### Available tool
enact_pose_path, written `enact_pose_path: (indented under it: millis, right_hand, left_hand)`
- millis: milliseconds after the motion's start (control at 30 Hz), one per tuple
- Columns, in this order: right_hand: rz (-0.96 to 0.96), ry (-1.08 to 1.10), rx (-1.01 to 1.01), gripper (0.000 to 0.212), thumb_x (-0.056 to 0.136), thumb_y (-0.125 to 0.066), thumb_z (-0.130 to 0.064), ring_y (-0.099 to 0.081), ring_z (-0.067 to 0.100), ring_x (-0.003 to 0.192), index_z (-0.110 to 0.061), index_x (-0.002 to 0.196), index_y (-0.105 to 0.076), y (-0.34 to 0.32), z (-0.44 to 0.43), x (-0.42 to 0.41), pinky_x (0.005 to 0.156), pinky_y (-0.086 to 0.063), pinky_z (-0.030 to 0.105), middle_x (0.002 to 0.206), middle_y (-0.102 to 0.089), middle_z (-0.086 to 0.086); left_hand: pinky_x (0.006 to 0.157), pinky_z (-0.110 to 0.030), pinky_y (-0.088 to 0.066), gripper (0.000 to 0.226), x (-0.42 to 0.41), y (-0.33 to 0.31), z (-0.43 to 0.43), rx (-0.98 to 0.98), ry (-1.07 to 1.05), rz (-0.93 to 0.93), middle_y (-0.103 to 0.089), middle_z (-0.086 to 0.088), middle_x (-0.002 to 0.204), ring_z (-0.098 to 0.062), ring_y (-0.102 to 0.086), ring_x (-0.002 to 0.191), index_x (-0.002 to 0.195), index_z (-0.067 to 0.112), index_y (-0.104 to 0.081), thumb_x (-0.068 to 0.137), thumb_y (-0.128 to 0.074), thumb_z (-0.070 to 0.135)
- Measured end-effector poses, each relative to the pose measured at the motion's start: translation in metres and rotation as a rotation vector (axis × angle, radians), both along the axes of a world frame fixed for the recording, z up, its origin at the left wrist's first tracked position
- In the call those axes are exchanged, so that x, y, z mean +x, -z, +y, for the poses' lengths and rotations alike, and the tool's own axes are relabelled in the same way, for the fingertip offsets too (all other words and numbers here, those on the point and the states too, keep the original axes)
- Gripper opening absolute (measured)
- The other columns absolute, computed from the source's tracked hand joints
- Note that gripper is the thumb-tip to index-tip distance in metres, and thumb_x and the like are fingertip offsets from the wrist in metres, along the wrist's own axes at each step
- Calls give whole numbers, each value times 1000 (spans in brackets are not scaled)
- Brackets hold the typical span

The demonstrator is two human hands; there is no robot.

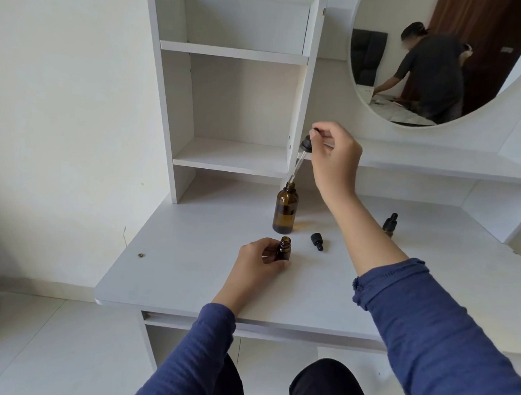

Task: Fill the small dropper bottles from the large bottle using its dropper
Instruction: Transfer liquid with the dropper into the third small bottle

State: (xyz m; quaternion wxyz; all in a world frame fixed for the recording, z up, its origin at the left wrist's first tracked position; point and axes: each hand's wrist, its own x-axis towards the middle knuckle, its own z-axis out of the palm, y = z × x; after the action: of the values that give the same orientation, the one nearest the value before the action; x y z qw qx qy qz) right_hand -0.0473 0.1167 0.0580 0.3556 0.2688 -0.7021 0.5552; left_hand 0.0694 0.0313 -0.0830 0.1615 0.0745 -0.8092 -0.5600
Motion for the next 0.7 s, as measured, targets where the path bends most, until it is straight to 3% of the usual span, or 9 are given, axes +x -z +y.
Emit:
enact_pose_path:
  millis: [167,333,467,700]
  right_hand:
    - [91,-45,-66,14,87,-55,-6,-61,9,80,-1,93,-66,-6,11,13,73,-49,10,87,-68,12]
    - [49,-86,-25,10,85,-57,-5,-58,0,71,-3,88,-66,6,19,27,68,-49,12,80,-66,3]
    - [5,-145,38,9,85,-57,-4,-62,12,73,-5,85,-67,22,22,33,69,-53,23,79,-65,1]
    - [-23,-179,57,9,86,-57,-3,-61,9,75,-4,87,-66,40,25,38,70,-52,20,82,-64,-1]
  left_hand:
    - [75,-5,-48,30,-1,2,-1,-4,-7,14,-68,0,98,-7,-64,87,107,10,-65,78,-71,11]
    - [73,-6,-49,28,-2,3,0,-20,-22,22,-68,-1,96,-11,-64,87,104,10,-66,77,-73,10]
    - [72,-3,-48,28,-2,4,0,-16,-23,26,-68,1,95,-10,-64,87,104,11,-66,76,-73,10]
    - [72,-3,-48,25,-1,2,1,3,-17,32,-69,3,92,-7,-64,83,101,10,-67,76,-72,8]
